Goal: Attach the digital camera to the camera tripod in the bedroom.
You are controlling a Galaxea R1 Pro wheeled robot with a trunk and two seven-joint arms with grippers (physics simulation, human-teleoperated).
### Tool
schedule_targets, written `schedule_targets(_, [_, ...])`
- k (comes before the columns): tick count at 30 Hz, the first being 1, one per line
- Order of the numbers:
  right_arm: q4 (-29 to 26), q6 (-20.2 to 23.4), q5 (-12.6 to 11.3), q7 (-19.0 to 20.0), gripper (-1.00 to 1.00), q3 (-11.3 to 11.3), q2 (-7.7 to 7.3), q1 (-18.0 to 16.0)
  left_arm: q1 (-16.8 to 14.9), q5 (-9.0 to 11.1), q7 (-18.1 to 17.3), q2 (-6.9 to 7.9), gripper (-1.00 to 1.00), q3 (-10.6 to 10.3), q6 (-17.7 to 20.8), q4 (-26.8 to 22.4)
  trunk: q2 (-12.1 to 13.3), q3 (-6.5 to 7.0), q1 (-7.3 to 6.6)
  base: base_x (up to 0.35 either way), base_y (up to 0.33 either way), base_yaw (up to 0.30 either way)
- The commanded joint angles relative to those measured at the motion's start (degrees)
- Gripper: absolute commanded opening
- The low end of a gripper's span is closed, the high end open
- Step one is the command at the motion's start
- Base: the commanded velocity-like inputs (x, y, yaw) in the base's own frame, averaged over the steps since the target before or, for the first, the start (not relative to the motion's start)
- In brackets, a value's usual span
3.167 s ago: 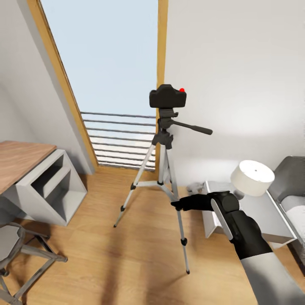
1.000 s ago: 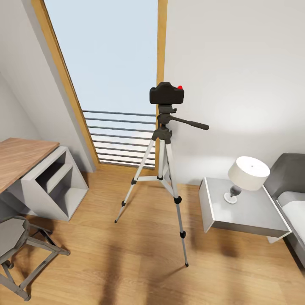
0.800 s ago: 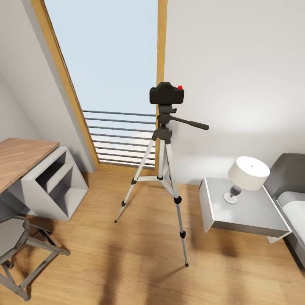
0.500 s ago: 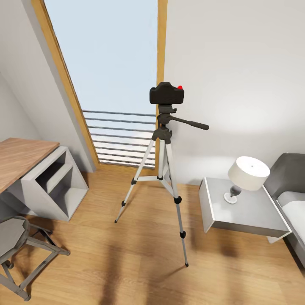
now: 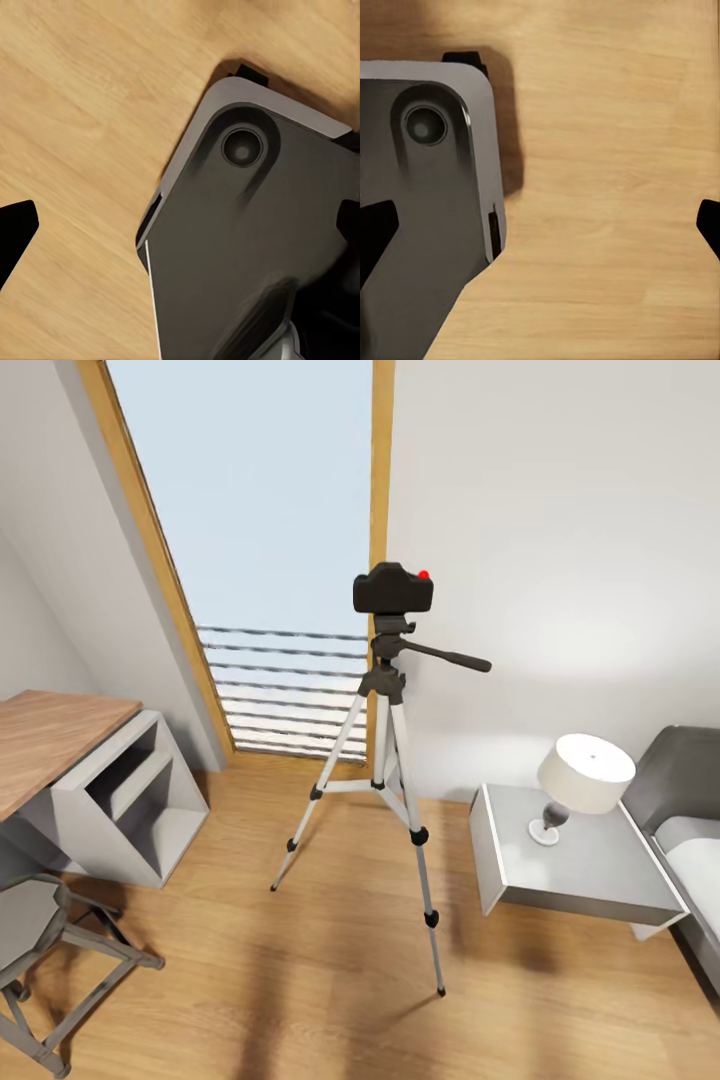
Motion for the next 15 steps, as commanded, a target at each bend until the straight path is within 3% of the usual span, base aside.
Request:
schedule_targets(1, [0.19,-0.35,-0.24,0.24,1.0,-0.34,-0.01,-0.06,-0.03,0.38,0.19,-0.02,1.0,-0.48,-0.15,-0.01,-0.06,0.02,0.01,0.0,0.0,0.0])
schedule_targets(15, [0.12,-0.45,-0.53,0.19,1.0,-0.09,1.37,1.22,-0.06,0.46,0.25,-0.04,1.0,-0.52,-0.38,-0.06,-0.06,1.18,0.01,0.0,0.0,0.0])
